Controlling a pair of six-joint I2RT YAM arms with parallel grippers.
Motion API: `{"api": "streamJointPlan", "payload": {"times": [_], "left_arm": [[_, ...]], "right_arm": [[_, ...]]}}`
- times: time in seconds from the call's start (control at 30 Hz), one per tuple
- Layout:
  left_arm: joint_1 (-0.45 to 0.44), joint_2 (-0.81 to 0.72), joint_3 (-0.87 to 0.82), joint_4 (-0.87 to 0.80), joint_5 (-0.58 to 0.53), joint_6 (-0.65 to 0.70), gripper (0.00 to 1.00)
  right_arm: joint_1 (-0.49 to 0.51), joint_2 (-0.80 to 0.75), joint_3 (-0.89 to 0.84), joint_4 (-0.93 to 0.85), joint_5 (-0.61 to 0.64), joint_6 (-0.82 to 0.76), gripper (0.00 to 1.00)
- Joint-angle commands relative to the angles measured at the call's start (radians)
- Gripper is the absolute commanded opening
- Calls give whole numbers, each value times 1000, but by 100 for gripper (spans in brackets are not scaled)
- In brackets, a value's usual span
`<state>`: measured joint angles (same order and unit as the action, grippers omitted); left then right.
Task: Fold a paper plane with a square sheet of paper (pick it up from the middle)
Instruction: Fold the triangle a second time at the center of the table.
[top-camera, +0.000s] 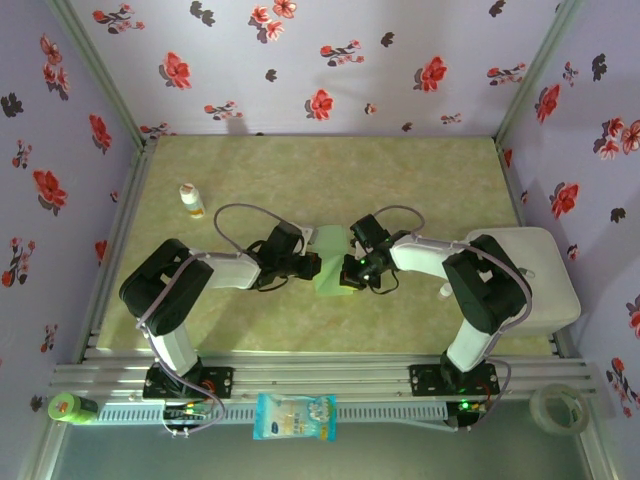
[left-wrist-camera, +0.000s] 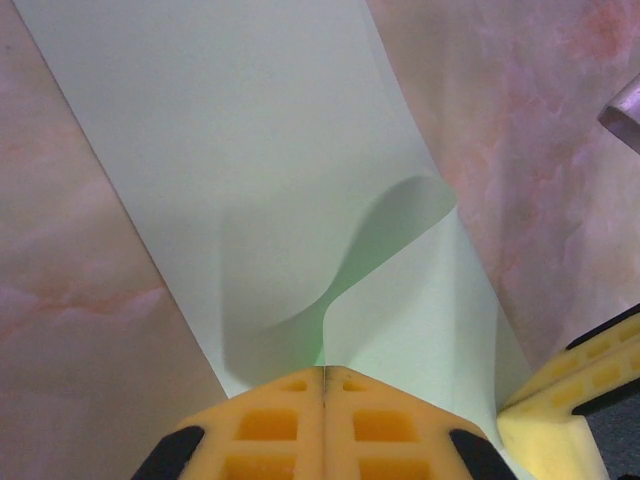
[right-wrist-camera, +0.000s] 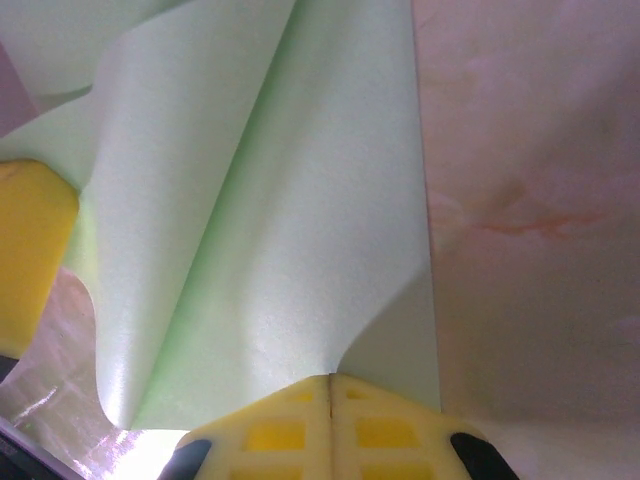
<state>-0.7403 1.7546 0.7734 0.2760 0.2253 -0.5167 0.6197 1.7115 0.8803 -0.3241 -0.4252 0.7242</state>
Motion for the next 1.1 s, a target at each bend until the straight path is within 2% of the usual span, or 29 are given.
{"api": "streamJointPlan", "payload": {"times": [0.0,0.5,0.87,1.07], "left_arm": [[9,19,26,-22,-6,24,2],[9,50,31,1,-1,40,3],[7,-9,18,39,41,16,4],[7,21,33,52,79,23,4]], "right_arm": [[-6,27,6,-66,38,-19,0],[-3,37,24,-105,61,-34,0],[-3,31,45,-123,87,-66,0],[-5,45,55,-131,85,-92,0]]}}
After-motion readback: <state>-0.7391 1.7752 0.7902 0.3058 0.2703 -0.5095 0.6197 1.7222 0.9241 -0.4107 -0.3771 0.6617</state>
